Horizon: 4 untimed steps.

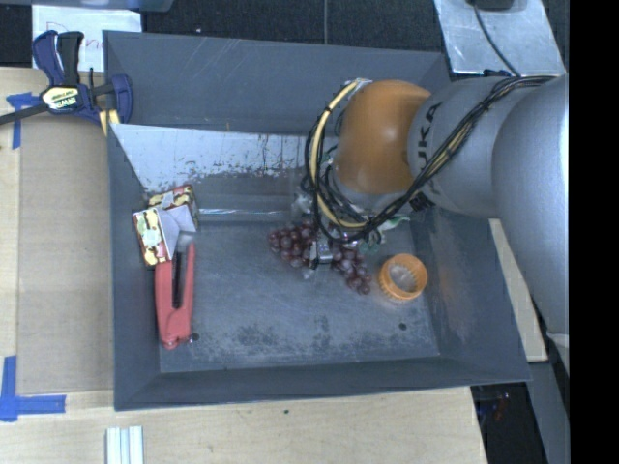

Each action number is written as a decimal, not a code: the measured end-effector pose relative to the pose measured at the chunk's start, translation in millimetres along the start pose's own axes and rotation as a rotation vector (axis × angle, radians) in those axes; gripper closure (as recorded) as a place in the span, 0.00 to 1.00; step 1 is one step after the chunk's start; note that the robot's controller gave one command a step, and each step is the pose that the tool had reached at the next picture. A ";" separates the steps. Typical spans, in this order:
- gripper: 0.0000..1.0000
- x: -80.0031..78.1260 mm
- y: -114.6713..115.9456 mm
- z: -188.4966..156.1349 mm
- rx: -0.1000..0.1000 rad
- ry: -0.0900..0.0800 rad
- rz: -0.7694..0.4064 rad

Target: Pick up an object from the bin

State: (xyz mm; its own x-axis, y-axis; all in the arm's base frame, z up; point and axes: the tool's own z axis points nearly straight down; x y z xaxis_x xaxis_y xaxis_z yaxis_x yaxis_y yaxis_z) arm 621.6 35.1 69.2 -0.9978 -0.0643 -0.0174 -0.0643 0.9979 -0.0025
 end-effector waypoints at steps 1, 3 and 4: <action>1.00 -0.3 6.6 -1.1 -0.003 -0.001 0.142; 1.00 0.7 6.3 -20.2 -0.002 0.002 0.141; 1.00 -0.1 5.9 -45.0 -0.002 0.000 0.141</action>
Offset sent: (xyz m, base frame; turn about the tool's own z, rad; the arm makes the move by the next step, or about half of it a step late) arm 0.0000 0.0000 0.0000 0.0000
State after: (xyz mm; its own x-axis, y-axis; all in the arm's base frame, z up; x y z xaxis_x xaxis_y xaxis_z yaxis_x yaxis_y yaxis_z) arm 620.6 41.1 114.2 -0.9969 0.0766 -0.0172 0.0766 0.9971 0.0024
